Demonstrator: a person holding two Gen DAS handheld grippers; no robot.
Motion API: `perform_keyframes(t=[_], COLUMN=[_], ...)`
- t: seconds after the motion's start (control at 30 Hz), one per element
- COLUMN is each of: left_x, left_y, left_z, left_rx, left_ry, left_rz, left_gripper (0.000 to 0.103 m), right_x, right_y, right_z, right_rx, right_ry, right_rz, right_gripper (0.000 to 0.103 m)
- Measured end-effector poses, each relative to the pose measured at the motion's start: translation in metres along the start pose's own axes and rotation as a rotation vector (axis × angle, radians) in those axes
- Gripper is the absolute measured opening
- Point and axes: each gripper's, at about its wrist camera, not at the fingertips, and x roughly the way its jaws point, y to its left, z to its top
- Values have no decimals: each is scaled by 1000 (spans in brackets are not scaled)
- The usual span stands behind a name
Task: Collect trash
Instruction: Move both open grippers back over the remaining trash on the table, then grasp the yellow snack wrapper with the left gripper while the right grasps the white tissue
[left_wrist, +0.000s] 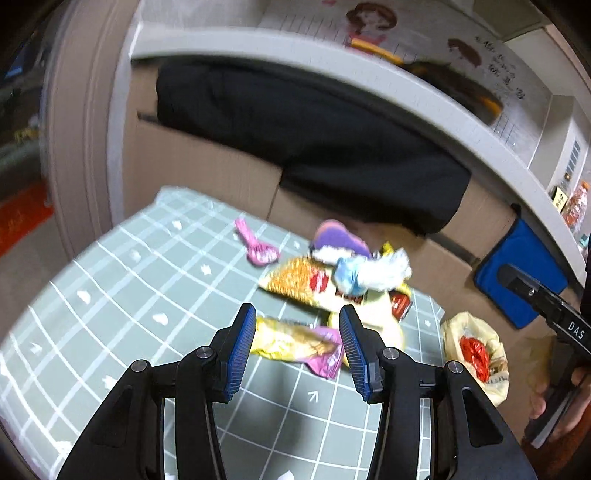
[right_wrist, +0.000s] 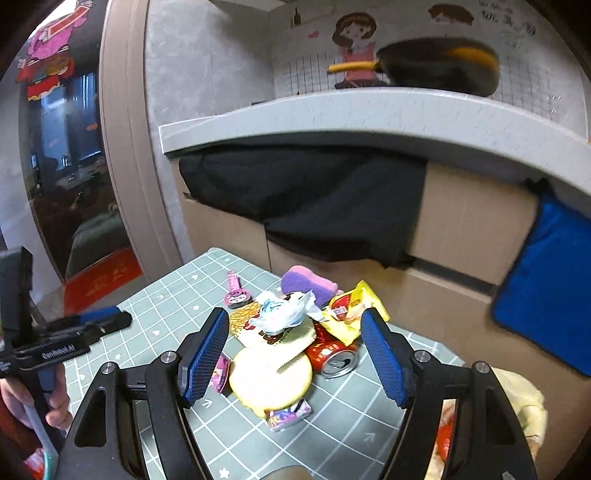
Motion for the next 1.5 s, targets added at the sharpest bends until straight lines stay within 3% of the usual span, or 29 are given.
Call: perform_keyframes(t=[0.17,0.37,0.6,0.73,0.87,0.93,1.23,1.33,1.5], left_x=[43,73,103,117,110,98,22,9,-1], left_y=[1,-17,-51,-44,-31,-22,5,6,6], left_z=[-7,-15,-26,-35,-39,-38,-25,-13,8], left_rx=[-89,-234,-127,-116,-75,-54,38,50,83], left_ry=[110,102,90,147,155,140,43,13,-28], left_rz=[-41,1,161,183,143,135,70,44,27], left_gripper=[48,48,48,44,17,12,7,7,7], right_x=[20,27,37,38,43,45,61,81,140], right_y=[-9,-29,-55,-62,-53,-45,7,29,49], right_z=[-18,-36,-55,-64,-69,-67,-22,-1,13], right_rx=[16,40,133,182,151,122,-90,-174,-218], right_ry=[40,49,79,92,114,118,46,38,101], right_rz=[-19,-79,-85,-61,-25,-5,49,54,48], right_gripper=[71,70,70,70,70,70,70,70,70])
